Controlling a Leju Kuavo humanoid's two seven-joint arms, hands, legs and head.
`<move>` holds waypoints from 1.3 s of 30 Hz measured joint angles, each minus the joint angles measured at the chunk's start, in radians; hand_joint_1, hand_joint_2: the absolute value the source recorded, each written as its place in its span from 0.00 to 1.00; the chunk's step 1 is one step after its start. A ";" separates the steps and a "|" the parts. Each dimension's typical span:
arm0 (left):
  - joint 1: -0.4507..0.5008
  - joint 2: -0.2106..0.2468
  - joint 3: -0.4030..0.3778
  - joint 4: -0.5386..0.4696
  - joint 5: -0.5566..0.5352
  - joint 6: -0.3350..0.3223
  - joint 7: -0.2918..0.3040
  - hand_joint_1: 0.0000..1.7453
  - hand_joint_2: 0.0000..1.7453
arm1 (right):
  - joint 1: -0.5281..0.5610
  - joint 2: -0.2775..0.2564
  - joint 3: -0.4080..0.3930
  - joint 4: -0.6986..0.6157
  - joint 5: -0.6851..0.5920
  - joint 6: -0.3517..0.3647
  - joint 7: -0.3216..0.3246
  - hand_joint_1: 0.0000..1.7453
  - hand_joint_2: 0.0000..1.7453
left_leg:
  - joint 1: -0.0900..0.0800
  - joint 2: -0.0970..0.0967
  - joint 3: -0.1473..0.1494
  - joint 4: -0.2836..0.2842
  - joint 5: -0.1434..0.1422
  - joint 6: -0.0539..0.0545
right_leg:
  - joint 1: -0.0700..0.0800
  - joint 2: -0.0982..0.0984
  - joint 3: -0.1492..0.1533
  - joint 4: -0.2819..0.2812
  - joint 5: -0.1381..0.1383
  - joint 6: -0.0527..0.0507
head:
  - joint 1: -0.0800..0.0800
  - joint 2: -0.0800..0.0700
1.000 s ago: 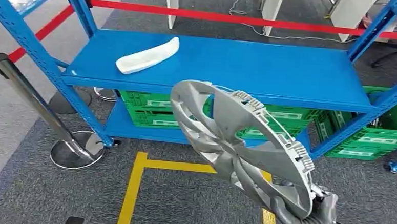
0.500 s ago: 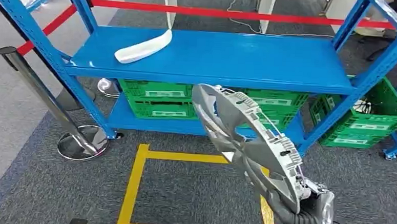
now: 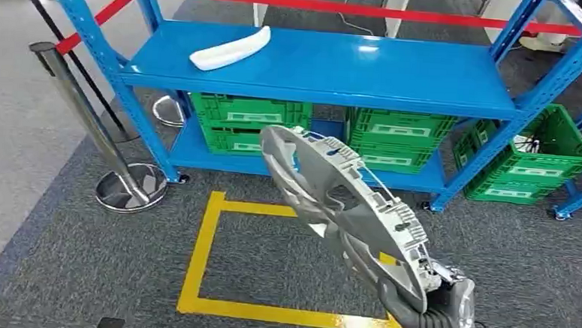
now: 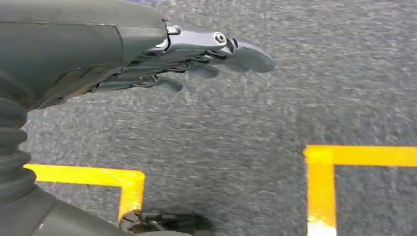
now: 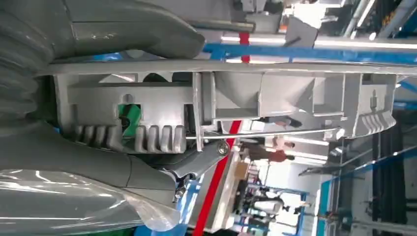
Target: Take the parts from the cabinet and place them on the table.
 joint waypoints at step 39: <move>0.010 -0.003 -0.001 0.005 0.066 0.038 -0.039 0.00 1.00 | -0.037 -0.038 0.051 0.036 0.010 -0.016 0.002 1.00 1.00 | -0.017 -0.080 -0.081 0.042 0.044 -0.005 | -0.001 0.089 0.164 -0.055 -0.012 -0.025 | 0.004 0.000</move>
